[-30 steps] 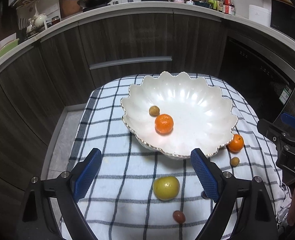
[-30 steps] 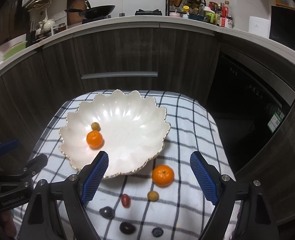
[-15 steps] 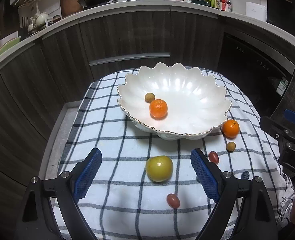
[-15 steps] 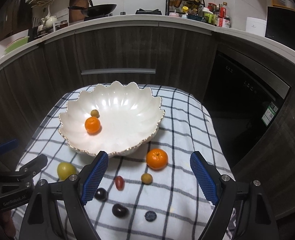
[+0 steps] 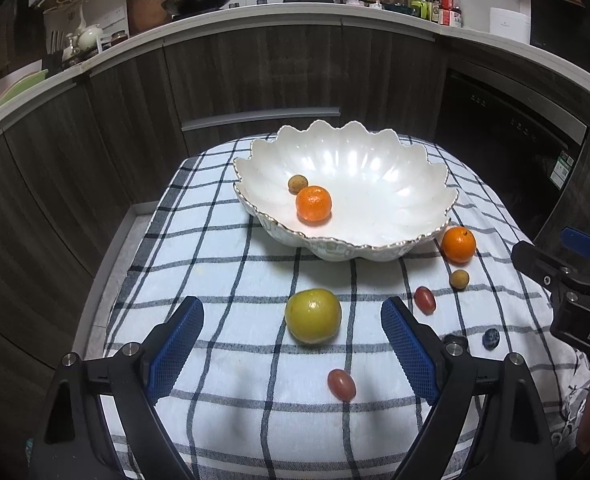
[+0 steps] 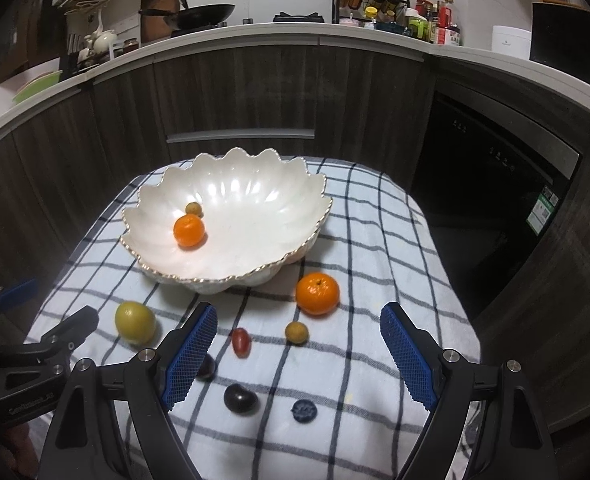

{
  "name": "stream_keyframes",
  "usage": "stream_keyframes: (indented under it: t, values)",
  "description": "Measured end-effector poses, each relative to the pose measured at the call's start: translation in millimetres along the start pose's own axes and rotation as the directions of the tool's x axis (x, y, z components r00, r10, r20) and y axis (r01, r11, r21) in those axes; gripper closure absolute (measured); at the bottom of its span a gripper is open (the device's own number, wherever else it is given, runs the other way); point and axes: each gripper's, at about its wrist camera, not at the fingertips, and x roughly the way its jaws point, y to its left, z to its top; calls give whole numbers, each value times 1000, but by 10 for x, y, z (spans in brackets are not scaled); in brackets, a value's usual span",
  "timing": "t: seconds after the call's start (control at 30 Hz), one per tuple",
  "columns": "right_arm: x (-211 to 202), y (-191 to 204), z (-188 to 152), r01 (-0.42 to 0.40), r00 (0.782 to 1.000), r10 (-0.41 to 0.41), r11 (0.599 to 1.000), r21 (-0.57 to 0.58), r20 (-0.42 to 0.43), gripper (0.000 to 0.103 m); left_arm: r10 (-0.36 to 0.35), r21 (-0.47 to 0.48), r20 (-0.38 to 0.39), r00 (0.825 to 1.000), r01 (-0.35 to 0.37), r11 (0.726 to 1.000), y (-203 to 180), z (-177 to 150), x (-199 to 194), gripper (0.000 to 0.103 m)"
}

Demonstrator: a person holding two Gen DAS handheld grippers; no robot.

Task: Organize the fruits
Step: 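Withdraw both open tools from the bowl back over the fruits on the cloth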

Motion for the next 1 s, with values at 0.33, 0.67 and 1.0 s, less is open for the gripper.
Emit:
stream_keyframes:
  t: [0.33,0.67,1.0]
  values:
    - [65,35,-187,-43,999,43,999,-14,-24,19,4,49,18,1000,-5,999,-93,-169,-16,13]
    - [160,60,-330,-60,997,59,997,-37,-45,19,-8,83,-7,1000,8,997,-156,-324,86,15]
    - [235,122,-420,-90,994,86,994,-62,-66,21,-25,123,-14,1000,26,992,-251,-432,153,20]
